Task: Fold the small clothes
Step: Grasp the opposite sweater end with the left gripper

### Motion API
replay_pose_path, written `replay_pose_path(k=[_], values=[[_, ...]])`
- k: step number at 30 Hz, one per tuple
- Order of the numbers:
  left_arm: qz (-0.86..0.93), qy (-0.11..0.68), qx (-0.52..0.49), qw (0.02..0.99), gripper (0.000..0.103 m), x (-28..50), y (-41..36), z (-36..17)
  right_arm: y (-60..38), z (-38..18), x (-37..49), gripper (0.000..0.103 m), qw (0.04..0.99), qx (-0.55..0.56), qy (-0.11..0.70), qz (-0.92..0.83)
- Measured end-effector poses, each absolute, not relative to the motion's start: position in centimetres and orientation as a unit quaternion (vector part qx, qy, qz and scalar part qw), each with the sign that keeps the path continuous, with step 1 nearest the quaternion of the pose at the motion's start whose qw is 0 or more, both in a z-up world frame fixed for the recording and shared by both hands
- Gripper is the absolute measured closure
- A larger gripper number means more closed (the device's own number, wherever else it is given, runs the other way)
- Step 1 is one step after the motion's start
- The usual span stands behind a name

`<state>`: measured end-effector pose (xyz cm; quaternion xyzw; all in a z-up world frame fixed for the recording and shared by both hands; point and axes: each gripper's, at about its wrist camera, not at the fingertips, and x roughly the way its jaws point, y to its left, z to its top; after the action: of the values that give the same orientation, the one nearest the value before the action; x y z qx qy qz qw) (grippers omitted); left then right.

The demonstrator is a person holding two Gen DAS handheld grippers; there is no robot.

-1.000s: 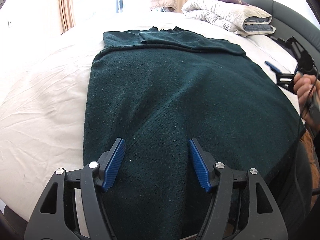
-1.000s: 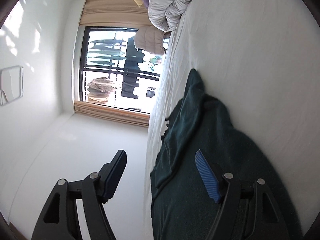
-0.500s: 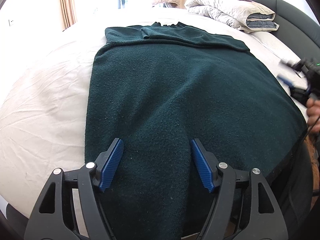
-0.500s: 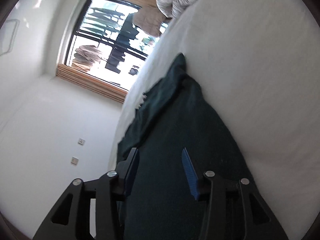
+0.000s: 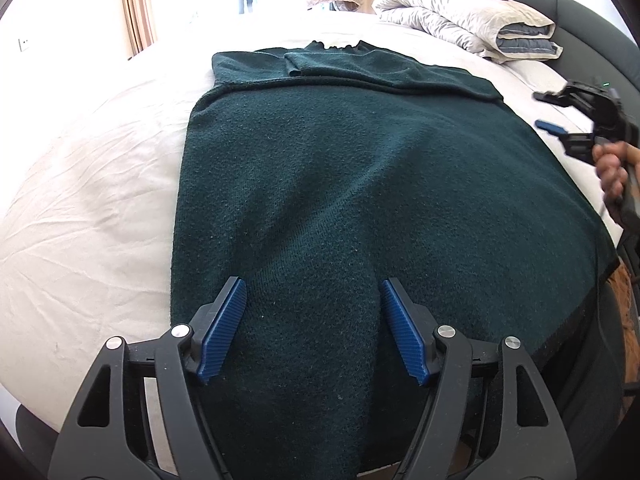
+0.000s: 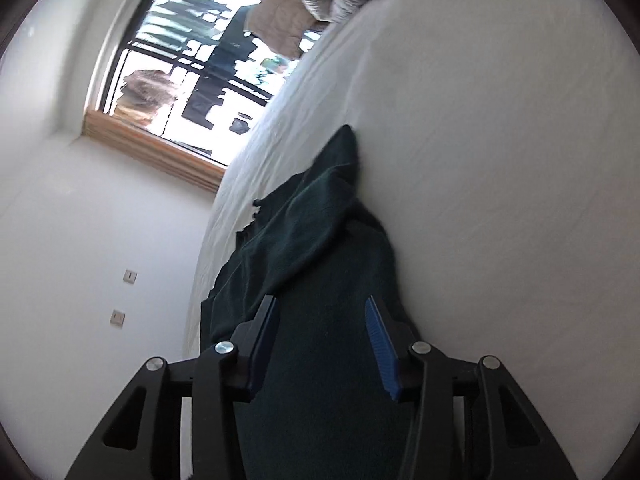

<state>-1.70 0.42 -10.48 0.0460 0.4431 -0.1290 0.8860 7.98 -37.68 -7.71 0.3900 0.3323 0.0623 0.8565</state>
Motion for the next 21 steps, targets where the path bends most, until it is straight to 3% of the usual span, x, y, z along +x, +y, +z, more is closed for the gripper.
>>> replay_pose_path(k=[2, 4, 5, 7, 13, 17, 21], values=[[-0.131, 0.442, 0.054, 0.886, 0.034, -1.8, 0.4, -10.4, -36.1, -5.8, 4.9, 0.052, 0.892, 0.306, 0.328, 0.062], [-0.137, 0.433, 0.069, 0.888, 0.034, -2.3, 0.4, -10.0, -34.6, -4.3, 1.3, 0.036, 0.916, 0.227, 0.323, 0.065], [-0.141, 0.427, 0.081, 0.89, 0.034, -2.7, 0.3, -9.8, -34.0, -3.7, -0.7, 0.035, 0.925, 0.193, 0.322, 0.064], [-0.147, 0.404, 0.131, 0.893, 0.032, -4.0, 0.1, -9.5, -33.0, -2.9, -4.5, 0.034, 0.935, 0.142, 0.318, 0.063], [-0.174, 0.276, 0.32, 0.89, 0.009, -11.5, -1.0, -9.5, -29.0, -2.2, -11.7, 0.034, 0.94, -0.004, 0.341, 0.02], [-0.188, 0.199, 0.433, 0.859, 0.001, -16.1, -1.7, -11.3, -24.2, -3.9, -13.2, 0.034, 0.925, -0.094, 0.363, 0.057], [-0.154, 0.171, 0.517, 0.824, 0.001, -17.2, -1.8, -14.7, -21.3, -6.2, -12.7, 0.034, 0.91, -0.127, 0.386, 0.078]])
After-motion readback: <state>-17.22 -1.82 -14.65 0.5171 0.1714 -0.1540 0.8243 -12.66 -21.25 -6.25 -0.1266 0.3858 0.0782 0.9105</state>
